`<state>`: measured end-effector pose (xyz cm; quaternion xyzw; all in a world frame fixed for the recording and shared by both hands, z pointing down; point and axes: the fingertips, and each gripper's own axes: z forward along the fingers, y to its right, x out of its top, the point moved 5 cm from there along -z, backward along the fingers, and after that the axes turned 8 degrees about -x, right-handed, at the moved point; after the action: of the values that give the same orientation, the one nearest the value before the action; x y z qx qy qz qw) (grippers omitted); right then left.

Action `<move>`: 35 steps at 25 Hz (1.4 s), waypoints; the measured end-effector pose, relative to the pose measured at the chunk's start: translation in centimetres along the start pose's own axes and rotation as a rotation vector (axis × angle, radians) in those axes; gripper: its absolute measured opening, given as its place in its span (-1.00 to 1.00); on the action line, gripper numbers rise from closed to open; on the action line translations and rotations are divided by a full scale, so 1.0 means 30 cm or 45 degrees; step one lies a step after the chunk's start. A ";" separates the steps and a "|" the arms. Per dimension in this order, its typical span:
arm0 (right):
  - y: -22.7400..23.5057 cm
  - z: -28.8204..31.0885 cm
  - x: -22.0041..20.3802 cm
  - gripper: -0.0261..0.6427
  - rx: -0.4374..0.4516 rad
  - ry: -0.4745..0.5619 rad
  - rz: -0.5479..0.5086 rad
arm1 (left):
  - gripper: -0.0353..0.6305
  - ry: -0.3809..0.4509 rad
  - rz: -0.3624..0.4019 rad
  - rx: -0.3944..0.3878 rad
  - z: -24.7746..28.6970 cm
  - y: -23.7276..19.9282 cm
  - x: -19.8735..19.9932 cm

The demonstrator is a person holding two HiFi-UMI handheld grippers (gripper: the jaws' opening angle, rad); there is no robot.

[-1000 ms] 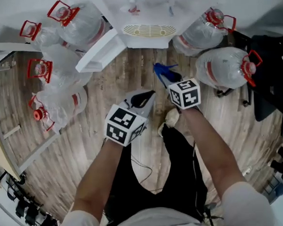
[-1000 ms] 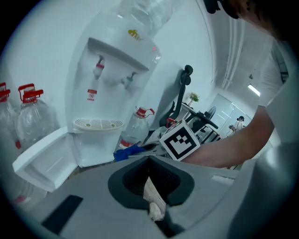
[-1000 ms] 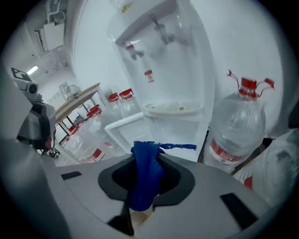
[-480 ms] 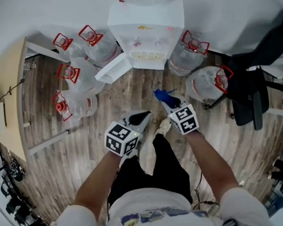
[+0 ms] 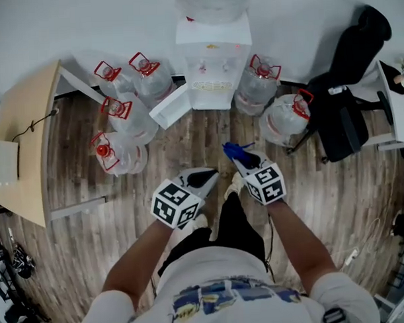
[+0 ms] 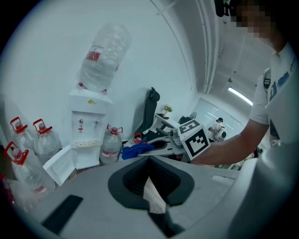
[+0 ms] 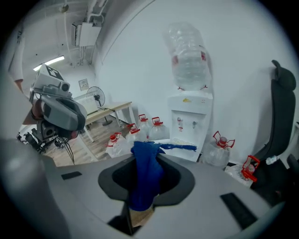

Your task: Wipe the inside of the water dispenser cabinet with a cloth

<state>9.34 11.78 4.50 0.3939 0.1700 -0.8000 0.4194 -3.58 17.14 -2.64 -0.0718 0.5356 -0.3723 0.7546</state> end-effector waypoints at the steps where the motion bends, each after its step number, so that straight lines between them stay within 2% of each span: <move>1: -0.048 -0.043 -0.005 -0.69 0.003 0.004 0.006 | -0.90 -0.004 0.012 -0.001 -0.044 0.037 -0.021; 7: -0.282 -0.258 -0.001 -0.69 0.002 0.052 -0.001 | -0.90 0.003 0.087 -0.011 -0.267 0.223 -0.120; 14: -0.464 -0.433 0.007 -0.69 0.016 0.068 -0.042 | -0.90 0.038 0.101 -0.051 -0.459 0.376 -0.199; 24: -0.582 -0.617 -0.010 -0.69 0.030 0.076 -0.088 | -0.90 0.086 0.089 -0.047 -0.582 0.475 -0.297; 29: -0.626 -0.693 -0.020 -0.69 0.040 0.072 -0.130 | -0.90 0.091 0.095 -0.062 -0.576 0.520 -0.316; 35: -0.649 -0.753 -0.036 -0.69 0.084 0.102 -0.158 | -0.90 0.103 0.111 -0.033 -0.550 0.580 -0.327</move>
<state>5.03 37.46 -10.07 0.4279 0.1841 -0.8134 0.3484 -10.82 40.61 -10.93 -0.0429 0.5731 -0.3349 0.7467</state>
